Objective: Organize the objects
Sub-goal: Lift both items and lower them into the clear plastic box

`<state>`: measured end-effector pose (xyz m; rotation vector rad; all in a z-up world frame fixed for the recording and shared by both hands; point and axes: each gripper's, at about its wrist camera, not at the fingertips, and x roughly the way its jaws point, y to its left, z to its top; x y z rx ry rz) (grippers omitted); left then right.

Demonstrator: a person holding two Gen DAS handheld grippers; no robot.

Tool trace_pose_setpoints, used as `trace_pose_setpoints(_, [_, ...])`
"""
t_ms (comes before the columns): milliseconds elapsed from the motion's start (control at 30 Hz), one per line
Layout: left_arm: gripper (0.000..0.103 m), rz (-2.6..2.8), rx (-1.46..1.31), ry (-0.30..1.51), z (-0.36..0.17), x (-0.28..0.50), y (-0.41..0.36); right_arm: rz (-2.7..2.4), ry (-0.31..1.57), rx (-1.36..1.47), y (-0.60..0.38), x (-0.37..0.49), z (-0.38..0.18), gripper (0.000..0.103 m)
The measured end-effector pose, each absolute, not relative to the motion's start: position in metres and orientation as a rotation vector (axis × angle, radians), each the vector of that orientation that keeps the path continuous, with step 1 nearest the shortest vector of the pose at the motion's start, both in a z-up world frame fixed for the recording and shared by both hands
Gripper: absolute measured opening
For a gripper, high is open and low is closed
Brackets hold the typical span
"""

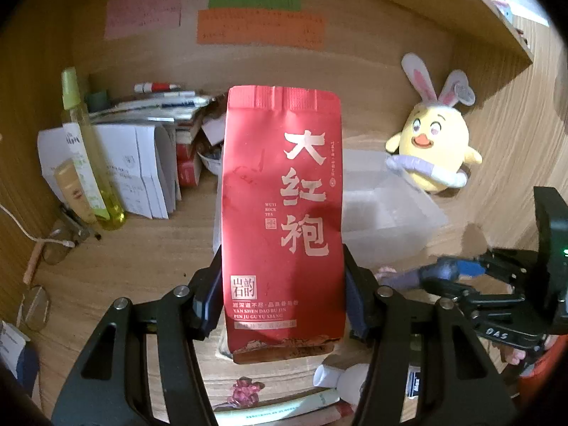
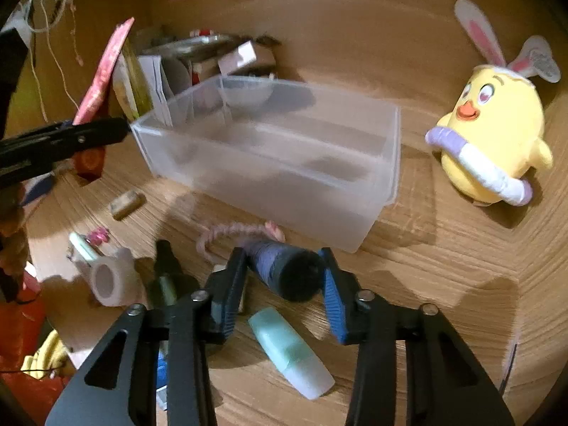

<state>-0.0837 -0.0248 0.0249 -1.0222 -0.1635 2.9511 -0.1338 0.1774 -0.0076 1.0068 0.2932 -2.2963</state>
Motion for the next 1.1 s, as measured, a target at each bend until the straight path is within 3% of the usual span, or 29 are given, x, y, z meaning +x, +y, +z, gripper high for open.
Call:
trace_pose_setpoints(567, [0.057,2.997,-0.947,-0.123,0.06,-0.105,-0.029,-2.319,0.168,0.812,0.183,-0.126,0.047,0.024])
trace_pose_setpoints(1100, [0.057,2.943,-1.12,-0.104,0.038,-0.164,-0.037,-2.325,0.063,0.805,0.168,-0.189,0.061,0.024])
